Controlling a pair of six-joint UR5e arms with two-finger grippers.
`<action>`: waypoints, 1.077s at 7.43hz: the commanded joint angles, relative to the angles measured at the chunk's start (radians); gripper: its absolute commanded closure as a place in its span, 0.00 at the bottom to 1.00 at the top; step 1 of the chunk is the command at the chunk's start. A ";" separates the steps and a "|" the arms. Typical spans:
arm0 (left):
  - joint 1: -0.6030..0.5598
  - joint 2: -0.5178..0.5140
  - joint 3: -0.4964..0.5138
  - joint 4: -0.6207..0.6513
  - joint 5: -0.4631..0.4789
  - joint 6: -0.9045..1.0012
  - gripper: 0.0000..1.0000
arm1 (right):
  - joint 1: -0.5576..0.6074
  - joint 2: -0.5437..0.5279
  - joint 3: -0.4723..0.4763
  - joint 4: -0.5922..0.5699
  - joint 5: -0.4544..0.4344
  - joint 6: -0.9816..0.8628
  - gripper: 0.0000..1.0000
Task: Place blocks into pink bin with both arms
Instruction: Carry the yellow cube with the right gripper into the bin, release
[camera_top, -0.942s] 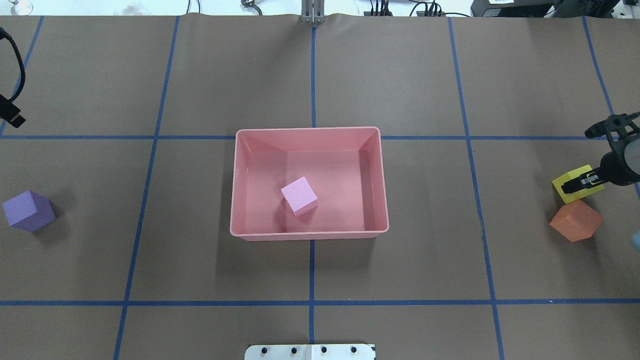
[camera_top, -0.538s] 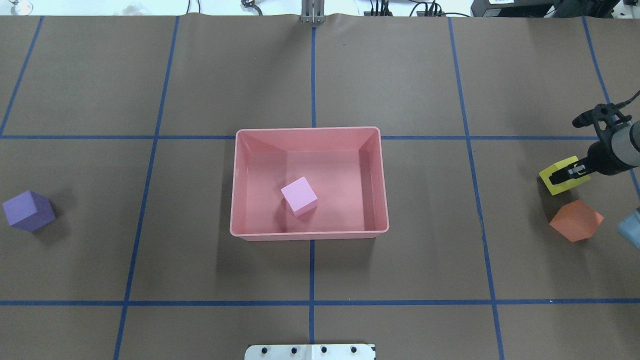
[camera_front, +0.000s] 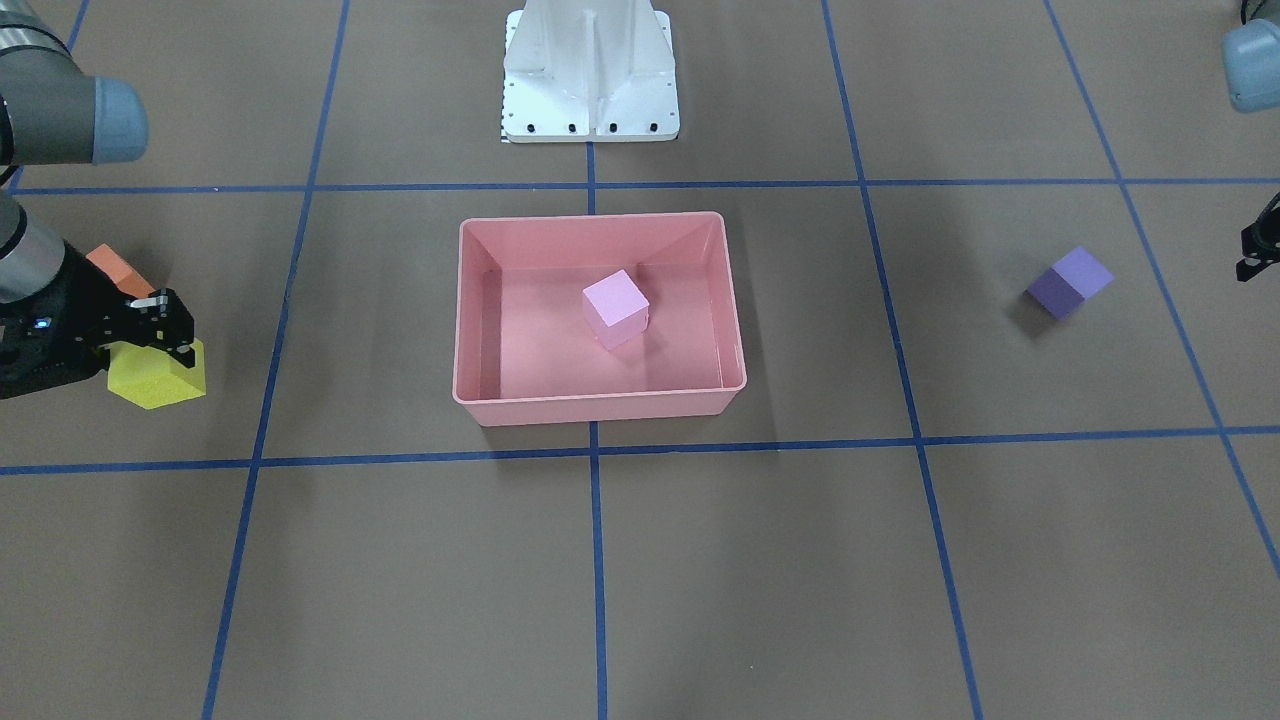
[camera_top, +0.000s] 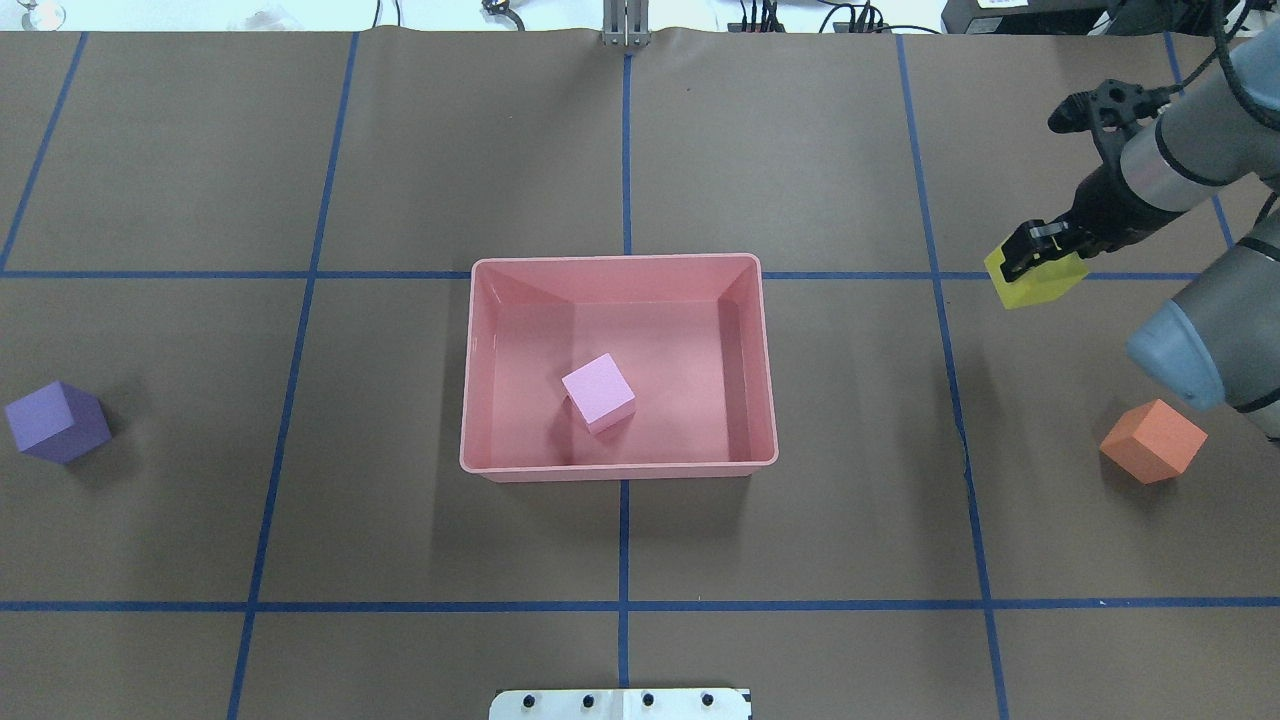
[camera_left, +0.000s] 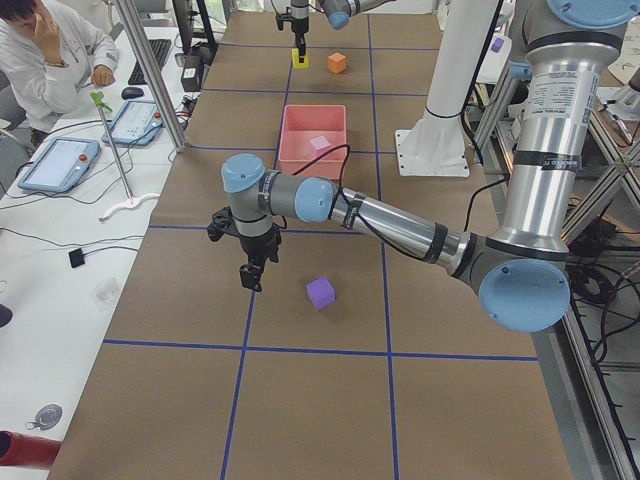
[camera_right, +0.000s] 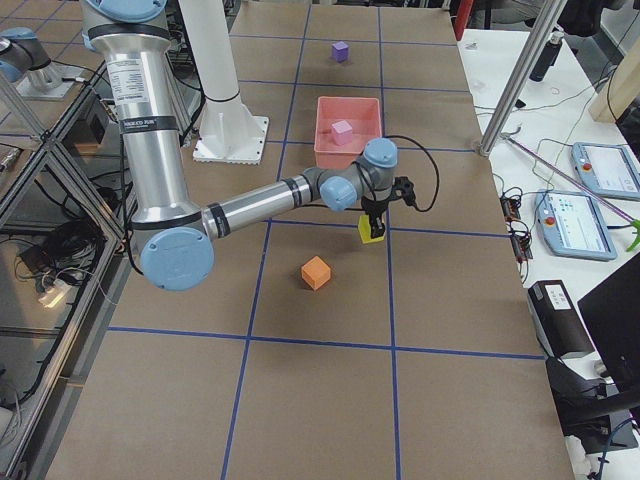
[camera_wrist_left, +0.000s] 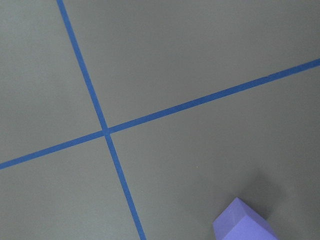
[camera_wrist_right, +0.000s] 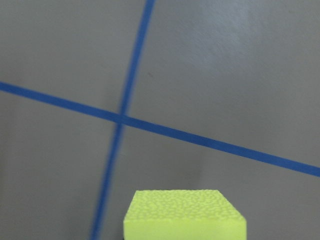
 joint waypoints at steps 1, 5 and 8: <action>0.001 -0.002 0.006 -0.006 -0.002 -0.005 0.00 | -0.132 0.160 0.043 -0.072 -0.024 0.302 1.00; 0.003 -0.001 0.026 -0.023 -0.002 -0.005 0.00 | -0.378 0.379 0.006 -0.151 -0.252 0.579 1.00; 0.003 0.002 0.036 -0.044 -0.004 -0.004 0.00 | -0.426 0.389 0.008 -0.151 -0.336 0.623 0.00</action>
